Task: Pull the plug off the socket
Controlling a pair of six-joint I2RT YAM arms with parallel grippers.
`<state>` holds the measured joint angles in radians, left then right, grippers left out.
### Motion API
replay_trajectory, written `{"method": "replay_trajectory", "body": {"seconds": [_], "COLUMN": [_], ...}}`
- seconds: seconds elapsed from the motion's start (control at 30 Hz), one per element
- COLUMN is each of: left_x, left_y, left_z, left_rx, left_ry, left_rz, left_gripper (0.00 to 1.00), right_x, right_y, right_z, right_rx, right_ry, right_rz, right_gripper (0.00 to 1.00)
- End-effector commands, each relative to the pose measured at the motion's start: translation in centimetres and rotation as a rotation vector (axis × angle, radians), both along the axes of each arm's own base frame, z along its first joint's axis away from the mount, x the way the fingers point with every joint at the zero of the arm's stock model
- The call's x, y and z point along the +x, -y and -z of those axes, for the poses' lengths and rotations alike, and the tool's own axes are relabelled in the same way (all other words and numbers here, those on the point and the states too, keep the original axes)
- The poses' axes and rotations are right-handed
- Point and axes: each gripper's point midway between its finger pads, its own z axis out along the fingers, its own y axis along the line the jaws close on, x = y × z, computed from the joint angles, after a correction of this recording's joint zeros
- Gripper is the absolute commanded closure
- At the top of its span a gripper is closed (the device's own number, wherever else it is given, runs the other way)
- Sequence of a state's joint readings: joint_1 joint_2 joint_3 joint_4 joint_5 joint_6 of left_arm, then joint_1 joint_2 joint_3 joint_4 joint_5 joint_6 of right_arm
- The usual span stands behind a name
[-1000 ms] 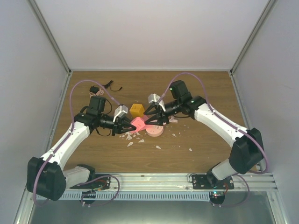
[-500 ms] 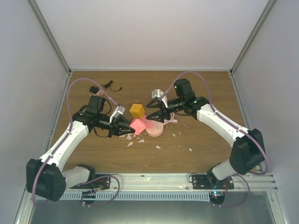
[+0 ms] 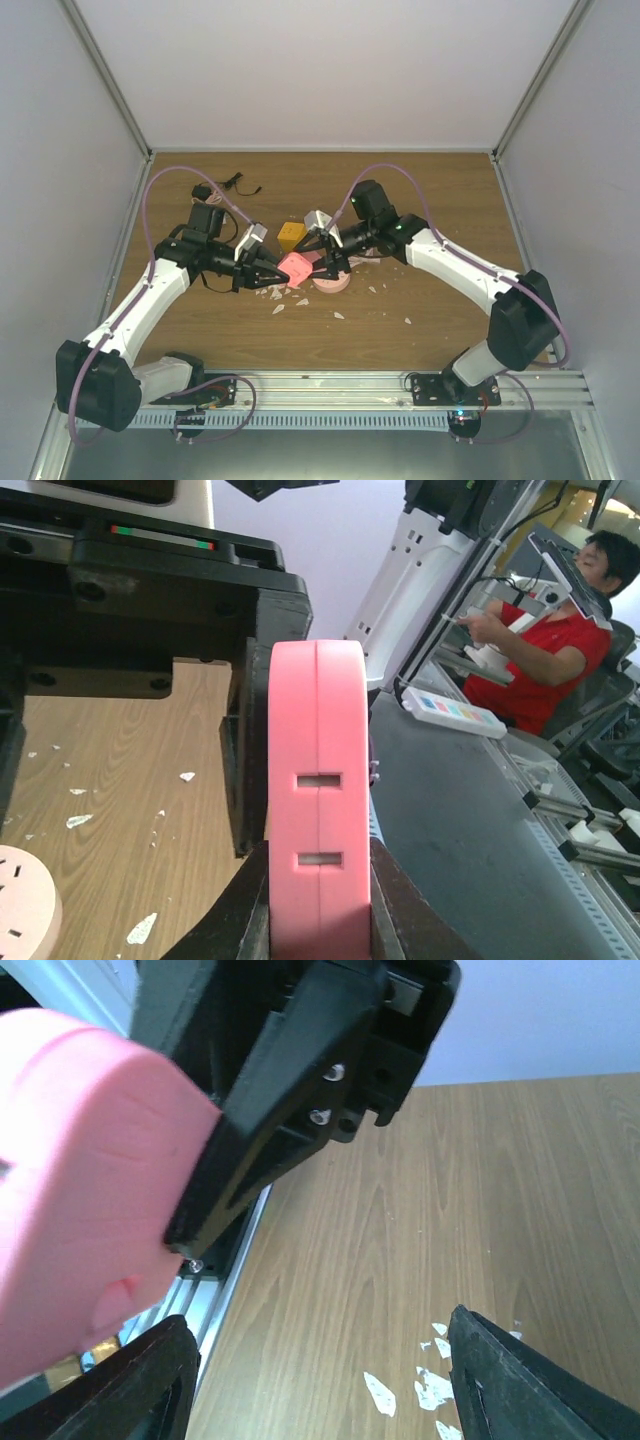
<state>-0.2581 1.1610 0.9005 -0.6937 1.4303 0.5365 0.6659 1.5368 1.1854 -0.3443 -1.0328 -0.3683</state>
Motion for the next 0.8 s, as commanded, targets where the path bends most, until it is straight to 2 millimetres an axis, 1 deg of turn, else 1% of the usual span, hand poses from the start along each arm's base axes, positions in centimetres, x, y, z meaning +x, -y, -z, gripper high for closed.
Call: {"method": "replay_trajectory", "body": {"seconds": [0.0, 0.13, 0.23, 0.3, 0.53, 0.67, 0.77], "left_x": [1.1, 2.4, 2.7, 2.9, 2.1, 1.7, 1.7], "left_y": [-0.3, -1.0, -1.0, -1.1, -1.1, -1.0, -0.9], "left_z": [-0.9, -0.8, -0.4, -0.2, -0.2, 0.2, 0.4], "left_rx": [-0.017, -0.025, -0.018, -0.009, -0.028, -0.023, -0.011], "left_ry": [0.042, 0.014, 0.004, 0.003, -0.005, 0.000, 0.007], "left_rz": [-0.032, -0.068, -0.077, -0.088, -0.066, -0.063, -0.070], "left_gripper": [1.00, 1.00, 1.00, 1.00, 1.00, 1.00, 1.00], "right_x": [-1.8, -2.7, -3.0, -2.9, -1.6, -1.2, -1.1], "right_y": [0.4, 0.6, 0.7, 0.7, 0.2, -0.1, -0.3], "right_z": [-2.0, -2.0, -2.0, -1.9, -1.7, -2.1, -2.5], "right_rx": [0.044, 0.038, 0.036, 0.032, 0.019, 0.024, 0.031], "right_ry": [0.029, 0.034, 0.036, 0.037, 0.050, 0.047, 0.036], "right_rz": [-0.066, -0.088, -0.094, -0.087, -0.031, -0.019, -0.020], "right_gripper": [0.31, 0.32, 0.34, 0.36, 0.45, 0.51, 0.52]}}
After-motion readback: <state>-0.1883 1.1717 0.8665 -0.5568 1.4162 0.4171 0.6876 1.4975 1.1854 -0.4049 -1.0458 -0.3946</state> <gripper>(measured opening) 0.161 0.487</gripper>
